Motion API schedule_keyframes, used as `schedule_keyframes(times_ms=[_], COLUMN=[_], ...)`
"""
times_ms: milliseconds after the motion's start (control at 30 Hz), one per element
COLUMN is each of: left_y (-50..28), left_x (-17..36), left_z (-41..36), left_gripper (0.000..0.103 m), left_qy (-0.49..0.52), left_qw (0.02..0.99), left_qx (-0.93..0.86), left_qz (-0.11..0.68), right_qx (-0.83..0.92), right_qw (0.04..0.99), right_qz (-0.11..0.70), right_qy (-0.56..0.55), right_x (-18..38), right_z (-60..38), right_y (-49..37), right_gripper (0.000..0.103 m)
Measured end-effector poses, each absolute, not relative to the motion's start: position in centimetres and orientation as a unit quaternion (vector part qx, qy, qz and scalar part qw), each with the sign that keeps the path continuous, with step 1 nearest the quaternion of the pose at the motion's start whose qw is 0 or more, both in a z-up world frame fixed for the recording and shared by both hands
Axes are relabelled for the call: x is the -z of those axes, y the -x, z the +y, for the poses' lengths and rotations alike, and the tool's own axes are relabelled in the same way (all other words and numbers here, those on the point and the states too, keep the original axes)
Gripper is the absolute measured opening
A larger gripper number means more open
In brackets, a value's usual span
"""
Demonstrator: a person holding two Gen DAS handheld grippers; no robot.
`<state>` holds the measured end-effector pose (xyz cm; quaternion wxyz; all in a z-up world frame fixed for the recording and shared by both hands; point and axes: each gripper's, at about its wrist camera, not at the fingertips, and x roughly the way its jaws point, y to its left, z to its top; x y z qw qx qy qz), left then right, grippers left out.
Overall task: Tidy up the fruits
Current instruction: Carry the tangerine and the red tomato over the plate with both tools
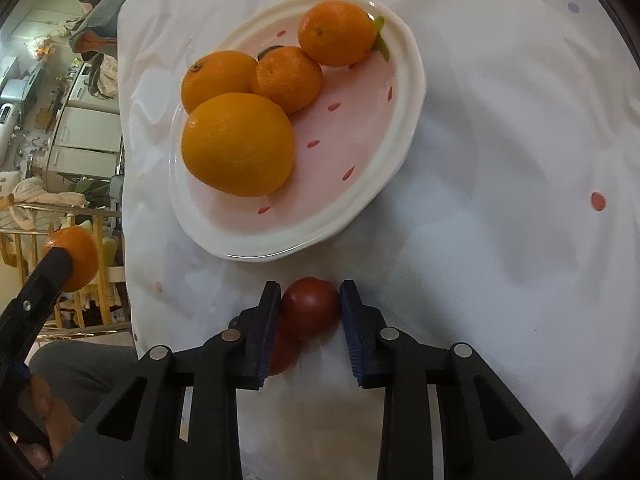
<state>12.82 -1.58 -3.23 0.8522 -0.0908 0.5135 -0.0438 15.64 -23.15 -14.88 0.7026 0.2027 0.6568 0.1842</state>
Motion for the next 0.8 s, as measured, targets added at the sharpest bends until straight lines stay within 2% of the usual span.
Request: schedule_keyframes(times_ms=[800], left_y=[-12.7], left_x=[4.4], left_z=[-1.4], left_gripper=[0.037], left_qy=[0.038], left_qw=[0.864], left_qx=[0.006], left_qz=[0.502], right_qx=[-0.193], right_qw=[0.751], right_qz=[0.577], right_qy=[-0.257], right_x=[8.4], right_z=[-27.1], right_y=[-13.6], right_gripper=[0.032])
